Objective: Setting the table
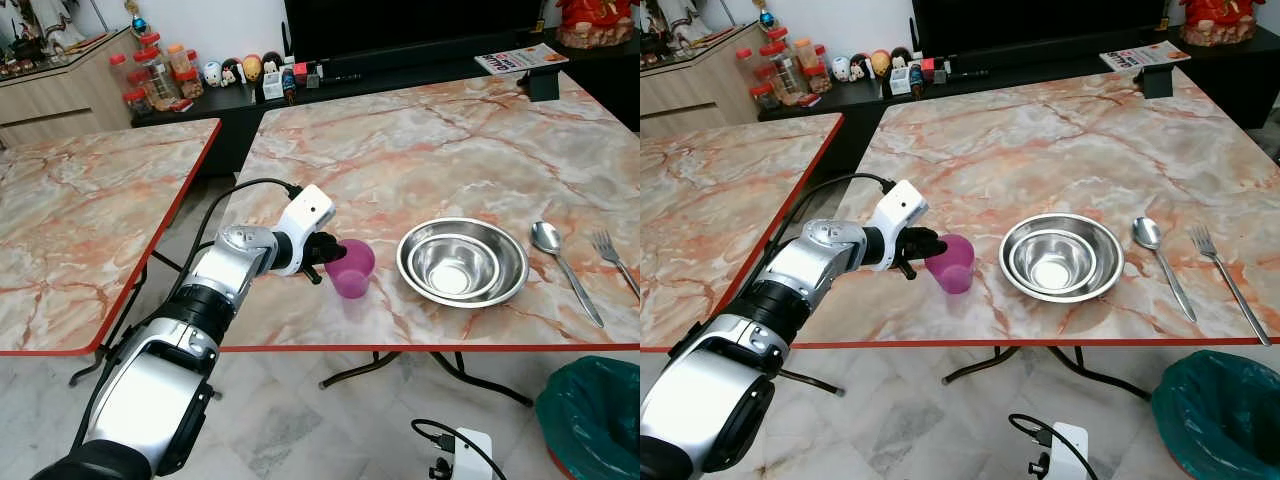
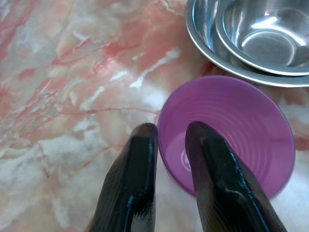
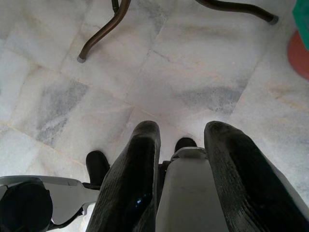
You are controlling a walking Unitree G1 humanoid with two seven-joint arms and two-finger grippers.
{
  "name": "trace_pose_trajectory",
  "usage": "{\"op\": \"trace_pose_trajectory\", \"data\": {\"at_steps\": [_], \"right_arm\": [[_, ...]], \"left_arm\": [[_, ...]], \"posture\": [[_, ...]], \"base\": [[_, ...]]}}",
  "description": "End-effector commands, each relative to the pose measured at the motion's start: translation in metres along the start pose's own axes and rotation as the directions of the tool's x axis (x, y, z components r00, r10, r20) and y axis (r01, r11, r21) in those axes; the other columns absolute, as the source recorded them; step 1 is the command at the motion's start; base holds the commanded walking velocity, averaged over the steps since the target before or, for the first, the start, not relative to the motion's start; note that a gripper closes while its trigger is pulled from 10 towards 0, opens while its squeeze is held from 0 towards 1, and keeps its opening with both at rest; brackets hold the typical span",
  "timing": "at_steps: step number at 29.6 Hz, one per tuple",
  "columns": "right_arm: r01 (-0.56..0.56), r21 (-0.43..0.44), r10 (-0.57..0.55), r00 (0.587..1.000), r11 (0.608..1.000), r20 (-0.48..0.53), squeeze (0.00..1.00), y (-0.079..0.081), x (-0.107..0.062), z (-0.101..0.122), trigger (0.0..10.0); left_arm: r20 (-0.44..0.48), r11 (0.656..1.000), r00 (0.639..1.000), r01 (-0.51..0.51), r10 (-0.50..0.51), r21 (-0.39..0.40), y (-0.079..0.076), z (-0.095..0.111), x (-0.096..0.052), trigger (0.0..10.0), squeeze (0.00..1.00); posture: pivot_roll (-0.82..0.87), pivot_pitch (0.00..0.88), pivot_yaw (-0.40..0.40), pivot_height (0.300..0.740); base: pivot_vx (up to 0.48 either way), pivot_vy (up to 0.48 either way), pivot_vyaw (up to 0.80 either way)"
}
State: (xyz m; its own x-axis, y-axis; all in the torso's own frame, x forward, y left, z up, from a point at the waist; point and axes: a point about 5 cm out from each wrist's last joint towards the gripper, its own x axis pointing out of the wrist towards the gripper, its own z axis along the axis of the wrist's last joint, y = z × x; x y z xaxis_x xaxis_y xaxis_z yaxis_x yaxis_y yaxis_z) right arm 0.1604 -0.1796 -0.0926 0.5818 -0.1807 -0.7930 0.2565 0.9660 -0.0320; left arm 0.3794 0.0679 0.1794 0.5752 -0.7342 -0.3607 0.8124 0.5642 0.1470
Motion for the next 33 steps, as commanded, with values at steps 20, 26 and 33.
{"op": "trace_pose_trajectory", "data": {"at_steps": [20,26,33], "right_arm": [[-0.005,0.015,0.005,1.0,1.0,-0.004,0.0,0.003,0.0,0.0,10.0],[-0.008,0.004,0.008,1.0,1.0,0.007,0.0,0.002,0.0,0.002,10.0],[-0.028,-0.03,0.028,0.999,0.999,0.016,0.0,0.001,0.002,0.006,10.0]], "left_arm": [[0.317,0.958,0.905,-0.259,0.285,-0.121,0.039,0.03,-0.042,10.0,0.0],[0.413,0.789,0.672,-0.528,0.615,-0.315,0.072,0.015,-0.091,10.0,0.0],[0.254,0.421,0.368,-0.885,0.894,-0.199,0.08,-0.07,-0.166,10.0,0.0]], "posture": [[0.01,0.0,0.165,0.703],[0.03,0.0,0.146,0.703],[0.07,0.0,0.117,0.703]], "base": [[0.0,0.0,0.0],[0.0,0.0,0.0],[0.0,0.0,0.0]]}}
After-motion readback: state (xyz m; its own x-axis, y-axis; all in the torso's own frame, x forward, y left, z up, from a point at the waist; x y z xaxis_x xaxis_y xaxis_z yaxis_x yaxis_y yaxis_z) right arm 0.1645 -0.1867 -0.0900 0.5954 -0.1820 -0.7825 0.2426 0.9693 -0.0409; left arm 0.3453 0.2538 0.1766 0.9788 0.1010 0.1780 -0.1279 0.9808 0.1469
